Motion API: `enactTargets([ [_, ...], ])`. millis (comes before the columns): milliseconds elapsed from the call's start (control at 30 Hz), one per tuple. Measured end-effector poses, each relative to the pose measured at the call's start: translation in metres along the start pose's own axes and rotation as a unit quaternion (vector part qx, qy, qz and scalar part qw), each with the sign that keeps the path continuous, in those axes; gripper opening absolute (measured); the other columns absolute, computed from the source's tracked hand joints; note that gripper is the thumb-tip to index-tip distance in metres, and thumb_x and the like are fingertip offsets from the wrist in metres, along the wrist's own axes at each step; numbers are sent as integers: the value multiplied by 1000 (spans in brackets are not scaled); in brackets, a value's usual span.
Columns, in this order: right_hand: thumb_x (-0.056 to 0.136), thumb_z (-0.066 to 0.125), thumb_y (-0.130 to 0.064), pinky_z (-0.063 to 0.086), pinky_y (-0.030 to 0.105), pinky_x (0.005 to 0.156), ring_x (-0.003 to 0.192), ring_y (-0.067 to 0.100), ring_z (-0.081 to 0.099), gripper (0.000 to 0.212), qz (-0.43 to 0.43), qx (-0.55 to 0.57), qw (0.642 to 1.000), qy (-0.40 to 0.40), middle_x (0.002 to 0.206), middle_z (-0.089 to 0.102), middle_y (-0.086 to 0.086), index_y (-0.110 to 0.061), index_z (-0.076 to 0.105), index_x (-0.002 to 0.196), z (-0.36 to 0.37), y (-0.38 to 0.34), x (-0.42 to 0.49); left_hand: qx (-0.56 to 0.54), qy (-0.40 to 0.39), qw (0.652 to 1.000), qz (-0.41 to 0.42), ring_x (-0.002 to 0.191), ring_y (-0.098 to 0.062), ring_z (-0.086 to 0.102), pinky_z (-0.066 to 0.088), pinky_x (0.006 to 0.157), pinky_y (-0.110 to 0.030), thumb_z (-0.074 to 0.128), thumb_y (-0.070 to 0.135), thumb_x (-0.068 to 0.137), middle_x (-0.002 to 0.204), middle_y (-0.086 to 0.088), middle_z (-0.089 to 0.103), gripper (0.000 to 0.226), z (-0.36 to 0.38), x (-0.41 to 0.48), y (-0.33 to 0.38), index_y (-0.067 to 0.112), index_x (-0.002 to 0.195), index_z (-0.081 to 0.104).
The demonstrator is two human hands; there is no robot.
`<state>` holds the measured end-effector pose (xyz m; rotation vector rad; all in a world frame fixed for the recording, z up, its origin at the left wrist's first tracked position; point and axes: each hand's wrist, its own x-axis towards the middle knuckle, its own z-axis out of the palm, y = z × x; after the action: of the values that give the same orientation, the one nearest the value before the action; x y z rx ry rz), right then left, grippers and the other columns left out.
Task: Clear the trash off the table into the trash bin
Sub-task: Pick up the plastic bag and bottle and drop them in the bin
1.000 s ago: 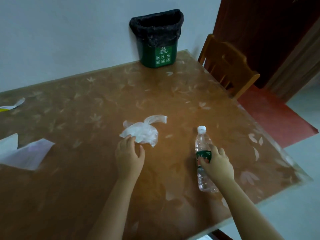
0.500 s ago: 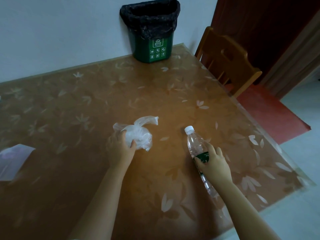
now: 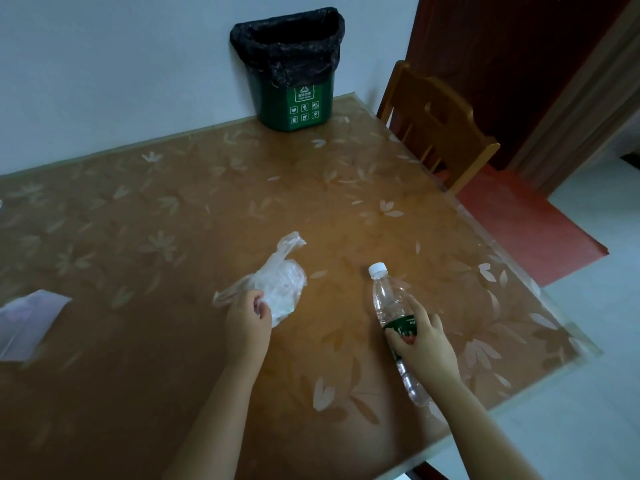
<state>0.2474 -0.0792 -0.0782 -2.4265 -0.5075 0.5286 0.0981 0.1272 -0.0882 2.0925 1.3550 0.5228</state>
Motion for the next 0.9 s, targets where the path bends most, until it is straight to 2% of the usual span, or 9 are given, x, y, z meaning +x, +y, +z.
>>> enactTargets([
  [100, 77, 64, -33, 39, 29, 56, 76, 20, 51, 67, -1, 18, 1000, -12, 97, 41, 1, -37, 29, 134, -6, 4, -12, -19, 3, 1000, -3, 80, -20, 62, 47, 72, -27, 58, 8, 85, 87, -9, 67, 11, -4, -25, 7, 6, 95, 64],
  [200, 77, 65, -32, 38, 24, 53, 70, 13, 50, 66, -17, 36, 999, -9, 97, 43, 0, -36, 31, 133, -18, 7, -28, -28, 9, 999, 19, 68, -16, 58, 51, 80, -51, 62, 9, 81, 72, 6, 57, 4, -8, -56, 17, 12, 85, 63],
  [333, 77, 65, -32, 36, 17, 52, 68, 9, 51, 64, -46, 64, 997, 19, 100, 45, 1, -37, 32, 132, -44, 7, -47, -102, -33, 994, 7, 69, -13, 59, 50, 80, -51, 60, 10, 81, 71, 8, 56, 9, -12, -98, 42, 19, 80, 59],
  [400, 77, 65, -33, 39, 18, 54, 68, 6, 52, 63, -53, 80, 995, 34, 101, 45, 0, -37, 33, 131, -63, 9, -58, -122, -50, 991, 13, 68, -10, 56, 45, 84, -58, 60, 14, 81, 71, 9, 58, 12, -15, -118, 56, 25, 77, 57],
  [467, 77, 66, -33, 43, 22, 58, 70, 5, 53, 63, -57, 96, 992, 50, 103, 46, 0, -36, 34, 131, -84, 13, -73, -139, -63, 988, 19, 69, -13, 57, 45, 84, -58, 60, 15, 81, 72, 7, 60, 17, -20, -136, 72, 31, 75, 56],
  [567, 76, 66, -32, 46, 26, 64, 72, 4, 53, 62, -59, 112, 989, 80, 104, 46, -1, -38, 35, 129, -121, 26, -99, -152, -79, 984, 42, 68, -10, 57, 44, 86, -57, 59, 17, 82, 70, 8, 60, 18, -28, -162, 106, 32, 74, 55],
  [667, 76, 66, -32, 43, 22, 61, 74, 5, 55, 61, -58, 122, 984, 115, 104, 47, -4, -39, 36, 128, -159, 49, -130, -151, -100, 980, 87, 68, -7, 57, 44, 87, -58, 59, 18, 82, 70, 10, 60, 11, -30, -190, 144, 28, 77, 57],
  [767, 75, 66, -32, 38, 16, 57, 72, 1, 55, 61, -43, 122, 978, 161, 101, 48, -7, -42, 36, 127, -196, 83, -164, -167, -117, 968, 145, 72, -7, 57, 47, 85, -48, 60, 12, 82, 74, 10, 61, 11, -24, -222, 183, 23, 80, 58],
  [900, 76, 66, -27, 40, 8, 54, 73, -13, 51, 61, 3, 142, 966, 215, 98, 48, -10, -42, 36, 127, -239, 132, -210, -227, -145, 941, 206, 70, -1, 55, 41, 62, -6, 60, 2, 81, 75, 8, 59, 27, -11, -273, 231, 28, 76, 56],
])
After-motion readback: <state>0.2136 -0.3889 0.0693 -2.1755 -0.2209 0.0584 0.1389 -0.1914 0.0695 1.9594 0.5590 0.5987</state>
